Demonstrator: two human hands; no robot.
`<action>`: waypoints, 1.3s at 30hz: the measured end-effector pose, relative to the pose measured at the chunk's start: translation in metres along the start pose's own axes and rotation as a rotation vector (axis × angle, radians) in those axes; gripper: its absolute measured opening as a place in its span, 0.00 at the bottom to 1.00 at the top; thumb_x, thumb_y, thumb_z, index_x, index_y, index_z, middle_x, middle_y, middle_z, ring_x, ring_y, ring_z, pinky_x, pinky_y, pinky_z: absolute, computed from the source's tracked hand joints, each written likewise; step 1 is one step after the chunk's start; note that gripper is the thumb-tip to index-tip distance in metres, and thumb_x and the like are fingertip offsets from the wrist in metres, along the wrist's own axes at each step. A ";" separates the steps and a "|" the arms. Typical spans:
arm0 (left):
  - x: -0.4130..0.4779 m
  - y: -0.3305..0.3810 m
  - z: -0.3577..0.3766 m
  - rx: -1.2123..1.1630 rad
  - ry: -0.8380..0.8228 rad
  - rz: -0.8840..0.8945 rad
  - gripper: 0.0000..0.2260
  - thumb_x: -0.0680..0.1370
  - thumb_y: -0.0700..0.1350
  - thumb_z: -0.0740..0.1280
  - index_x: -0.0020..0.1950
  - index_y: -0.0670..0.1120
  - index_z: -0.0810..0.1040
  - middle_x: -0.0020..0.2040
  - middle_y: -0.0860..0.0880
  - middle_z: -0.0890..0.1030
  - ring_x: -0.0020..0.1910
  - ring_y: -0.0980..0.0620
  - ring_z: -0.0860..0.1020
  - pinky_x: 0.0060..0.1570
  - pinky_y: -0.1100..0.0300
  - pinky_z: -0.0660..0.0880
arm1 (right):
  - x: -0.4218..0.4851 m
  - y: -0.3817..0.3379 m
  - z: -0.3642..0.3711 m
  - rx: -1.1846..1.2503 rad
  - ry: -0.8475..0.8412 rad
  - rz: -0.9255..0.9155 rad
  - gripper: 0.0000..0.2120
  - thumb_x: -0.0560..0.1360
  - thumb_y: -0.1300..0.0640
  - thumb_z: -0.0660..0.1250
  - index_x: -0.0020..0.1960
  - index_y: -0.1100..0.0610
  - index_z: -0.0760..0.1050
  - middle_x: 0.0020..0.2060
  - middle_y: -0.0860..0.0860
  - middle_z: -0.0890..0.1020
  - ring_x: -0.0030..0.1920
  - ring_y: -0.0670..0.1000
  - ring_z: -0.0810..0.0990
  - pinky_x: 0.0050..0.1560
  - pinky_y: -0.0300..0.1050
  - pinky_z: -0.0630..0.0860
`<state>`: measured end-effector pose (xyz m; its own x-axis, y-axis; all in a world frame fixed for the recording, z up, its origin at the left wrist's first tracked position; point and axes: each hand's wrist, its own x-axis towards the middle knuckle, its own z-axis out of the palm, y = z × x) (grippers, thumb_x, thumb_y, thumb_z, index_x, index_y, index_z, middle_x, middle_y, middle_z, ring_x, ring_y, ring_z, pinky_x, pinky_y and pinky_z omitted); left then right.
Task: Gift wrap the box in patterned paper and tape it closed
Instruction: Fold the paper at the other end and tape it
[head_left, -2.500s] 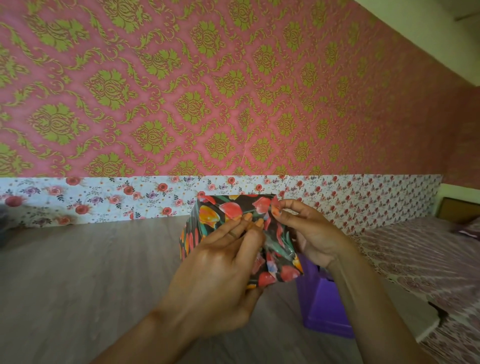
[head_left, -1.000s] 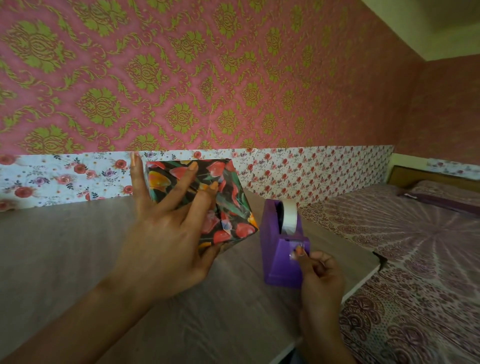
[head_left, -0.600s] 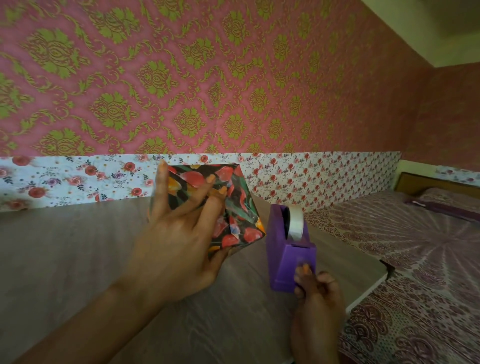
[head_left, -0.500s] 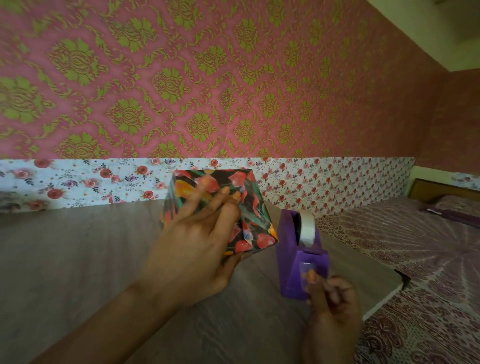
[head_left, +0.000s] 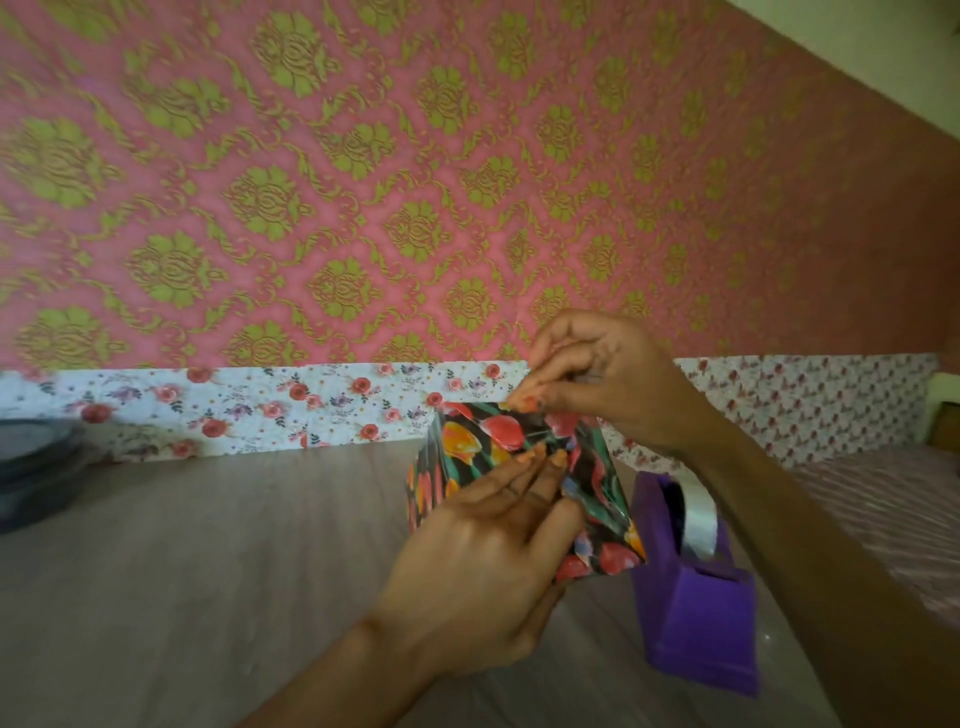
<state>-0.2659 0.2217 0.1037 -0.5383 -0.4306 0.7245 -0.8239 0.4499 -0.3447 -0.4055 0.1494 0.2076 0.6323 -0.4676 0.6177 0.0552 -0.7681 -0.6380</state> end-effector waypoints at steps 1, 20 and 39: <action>0.000 0.002 0.001 0.005 0.011 0.009 0.17 0.71 0.52 0.65 0.54 0.43 0.69 0.61 0.40 0.78 0.61 0.46 0.77 0.68 0.57 0.64 | 0.006 0.000 0.001 -0.015 -0.078 0.014 0.10 0.64 0.62 0.72 0.43 0.57 0.75 0.34 0.50 0.85 0.37 0.50 0.84 0.39 0.41 0.80; -0.001 0.003 0.006 0.066 0.072 0.045 0.17 0.70 0.51 0.66 0.52 0.43 0.68 0.62 0.40 0.78 0.61 0.45 0.77 0.68 0.56 0.65 | 0.046 0.010 -0.001 -0.407 -0.456 0.339 0.16 0.66 0.59 0.75 0.51 0.53 0.74 0.45 0.52 0.77 0.26 0.36 0.74 0.27 0.28 0.68; 0.000 0.000 0.000 0.020 0.032 0.000 0.22 0.68 0.52 0.71 0.55 0.43 0.68 0.61 0.41 0.79 0.60 0.47 0.78 0.67 0.58 0.64 | 0.033 0.015 -0.007 -0.370 -0.063 0.383 0.09 0.70 0.58 0.72 0.49 0.58 0.78 0.36 0.50 0.82 0.34 0.45 0.81 0.37 0.38 0.78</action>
<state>-0.2657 0.2214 0.1041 -0.5327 -0.4052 0.7430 -0.8274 0.4339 -0.3566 -0.3892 0.1198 0.2220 0.5994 -0.7261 0.3368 -0.4572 -0.6560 -0.6005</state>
